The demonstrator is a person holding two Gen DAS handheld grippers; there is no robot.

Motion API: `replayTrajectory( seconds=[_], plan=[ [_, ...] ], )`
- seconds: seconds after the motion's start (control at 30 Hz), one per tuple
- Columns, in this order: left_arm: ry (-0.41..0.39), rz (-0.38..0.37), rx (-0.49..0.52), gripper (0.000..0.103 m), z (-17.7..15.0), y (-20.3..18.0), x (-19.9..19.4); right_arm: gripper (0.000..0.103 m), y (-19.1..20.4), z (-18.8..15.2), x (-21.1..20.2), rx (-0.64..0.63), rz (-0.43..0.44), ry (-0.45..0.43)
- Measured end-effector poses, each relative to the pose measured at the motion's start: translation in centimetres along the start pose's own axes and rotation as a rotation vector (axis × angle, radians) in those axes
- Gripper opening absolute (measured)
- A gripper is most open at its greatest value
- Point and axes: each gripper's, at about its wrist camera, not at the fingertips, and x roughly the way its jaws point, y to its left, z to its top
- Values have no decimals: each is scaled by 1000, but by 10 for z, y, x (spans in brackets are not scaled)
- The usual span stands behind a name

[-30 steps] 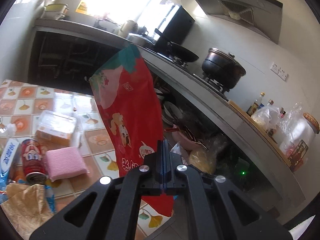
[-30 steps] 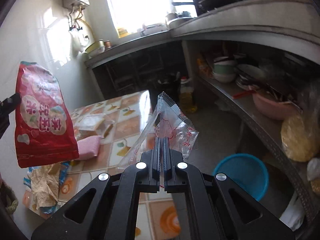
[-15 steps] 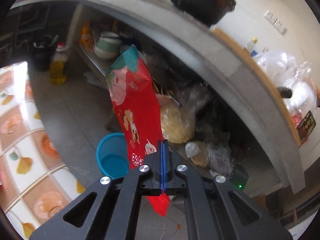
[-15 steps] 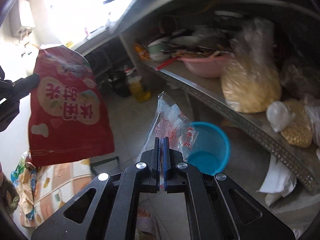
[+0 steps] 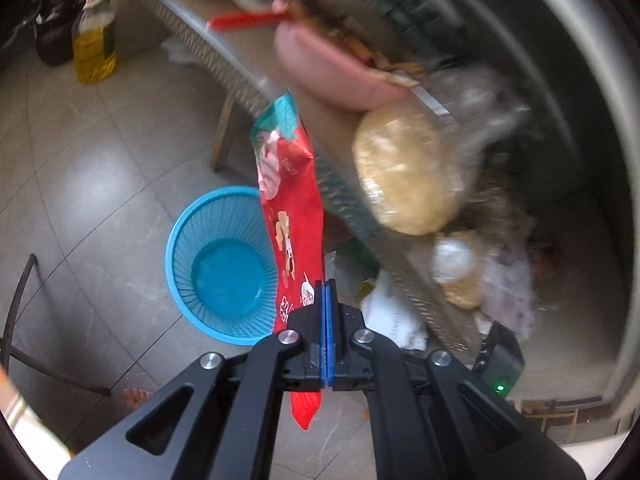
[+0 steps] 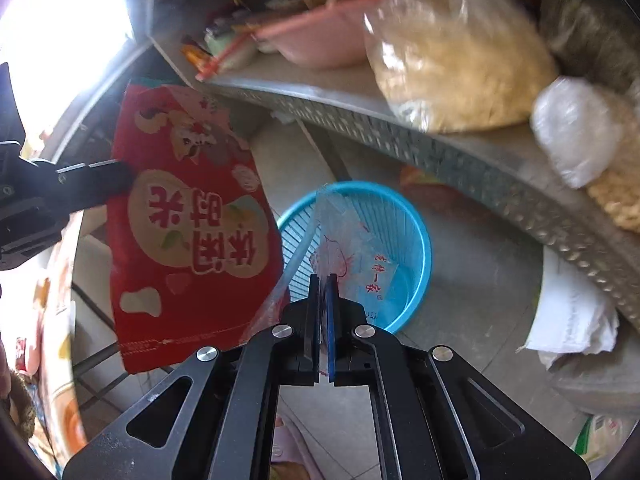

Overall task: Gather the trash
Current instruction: 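Carry both bags to the blue basket and release them inside, then withdraw both open tools from the basket back toward the table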

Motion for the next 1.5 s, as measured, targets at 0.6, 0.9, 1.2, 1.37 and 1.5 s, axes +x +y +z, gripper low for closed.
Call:
replayTrajectory(
  seconds=[0.6, 0.9, 1.2, 1.37, 1.5],
  plan=[
    [15, 147, -30, 35, 19, 28, 32, 43, -27, -4, 66, 26, -63, 50],
    [-122, 136, 59, 57, -17, -1, -64, 45, -17, -36, 16, -12, -47, -28],
    [-288, 118, 79, 73, -102, -3, -163, 53, 26, -68, -28, -164, -33, -25],
    [-357, 174, 95, 76, -154, 7, -199, 66, 51, -67, -51, -229, 9, -64],
    [-404, 250, 108, 78, -196, 17, -223, 77, 73, -62, -79, -286, 35, -126]
  ],
)
